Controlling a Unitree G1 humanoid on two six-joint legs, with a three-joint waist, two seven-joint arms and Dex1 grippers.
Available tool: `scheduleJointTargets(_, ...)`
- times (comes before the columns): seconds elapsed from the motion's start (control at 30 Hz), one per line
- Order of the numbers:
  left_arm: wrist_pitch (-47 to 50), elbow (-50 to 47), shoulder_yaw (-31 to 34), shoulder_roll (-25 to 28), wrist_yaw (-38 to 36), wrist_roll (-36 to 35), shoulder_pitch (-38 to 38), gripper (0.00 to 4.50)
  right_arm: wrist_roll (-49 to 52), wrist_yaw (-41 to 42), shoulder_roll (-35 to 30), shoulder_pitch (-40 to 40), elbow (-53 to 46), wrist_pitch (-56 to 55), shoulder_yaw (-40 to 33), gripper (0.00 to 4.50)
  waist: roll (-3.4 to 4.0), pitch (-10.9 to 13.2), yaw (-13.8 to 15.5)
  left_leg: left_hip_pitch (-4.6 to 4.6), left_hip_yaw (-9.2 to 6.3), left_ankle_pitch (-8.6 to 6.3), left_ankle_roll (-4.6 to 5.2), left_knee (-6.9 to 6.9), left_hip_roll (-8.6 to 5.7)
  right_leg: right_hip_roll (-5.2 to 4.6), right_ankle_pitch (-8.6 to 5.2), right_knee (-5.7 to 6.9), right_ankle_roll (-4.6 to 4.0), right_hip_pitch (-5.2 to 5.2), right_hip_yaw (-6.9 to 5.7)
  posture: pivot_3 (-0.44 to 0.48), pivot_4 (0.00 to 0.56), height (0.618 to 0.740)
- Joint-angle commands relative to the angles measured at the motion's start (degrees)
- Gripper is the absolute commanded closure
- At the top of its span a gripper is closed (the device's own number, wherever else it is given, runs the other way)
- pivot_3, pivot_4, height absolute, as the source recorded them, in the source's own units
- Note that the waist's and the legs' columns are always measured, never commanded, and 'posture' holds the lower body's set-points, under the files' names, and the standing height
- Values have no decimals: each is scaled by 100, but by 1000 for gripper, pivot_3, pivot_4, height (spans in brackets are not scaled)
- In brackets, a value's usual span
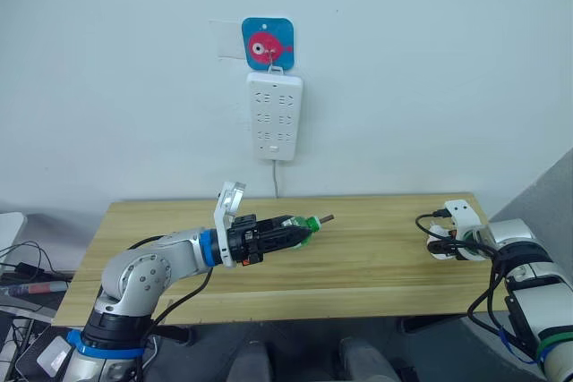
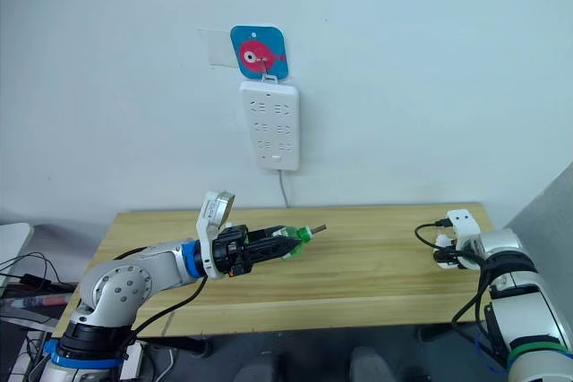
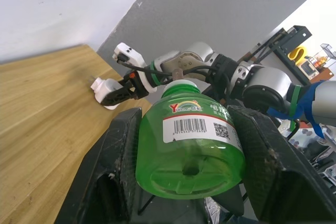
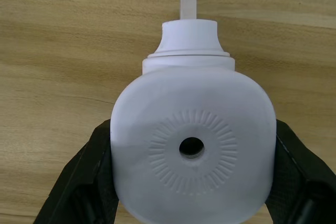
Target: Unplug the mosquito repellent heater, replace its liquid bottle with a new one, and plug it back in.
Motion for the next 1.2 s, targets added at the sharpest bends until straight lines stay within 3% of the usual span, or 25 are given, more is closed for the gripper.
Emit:
scheduleJointTargets(0.03,-65,-195,114,-39,-59,-9,-66,2243,-51,58,7,-194,37,33,-240,779,0,0,13,0,0,0,0,0,0,0,0,0,0,0,0,31,114,740)
scheduleJointTargets(0.13,-93,-147,103,-27,-86,56,-129,2243,-118,235,-80,-208,-53,-7,-263,41,0,0,23,0,0,0,0,0,0,0,0,0,0,0,-1,28,113,740)
scheduleJointTargets(0.27,-66,-82,148,-9,-130,66,-215,2243,-102,777,-412,-216,-636,398,-252,41,4,6,23,0,0,0,0,0,0,0,0,0,0,0,-1,22,114,740)
scheduleJointTargets(0.47,-546,-40,147,-145,-176,446,-301,2243,568,1337,-797,-146,-2776,1320,-824,41,19,22,11,-1,-1,0,0,-3,2,2,-1,-1,0,-4,-1,0,112,740)
scheduleJointTargets(0.77,-2993,502,-433,-1250,378,2688,-834,2243,3407,405,1321,-130,-5366,4910,-4659,41,11,26,108,-10,-4,1,-1,-1,-1,-5,1,-3,-2,-1,-8,-27,108,740)
scheduleJointTargets(1.0,-3786,1021,-505,-1769,654,3335,-1061,2243,5336,-1374,2728,520,-6586,5116,-5105,41,11,26,117,-20,-1,0,0,-3,-1,-5,0,-3,-1,-13,-5,-30,107,740)
scheduleJointTargets(1.2,-3806,935,-641,-2030,670,3435,-1062,2243,5613,-2839,3917,424,-7163,5069,-5352,41,13,26,-8,-19,-3,0,0,-2,0,-3,0,4,-1,-15,-7,-34,107,740)
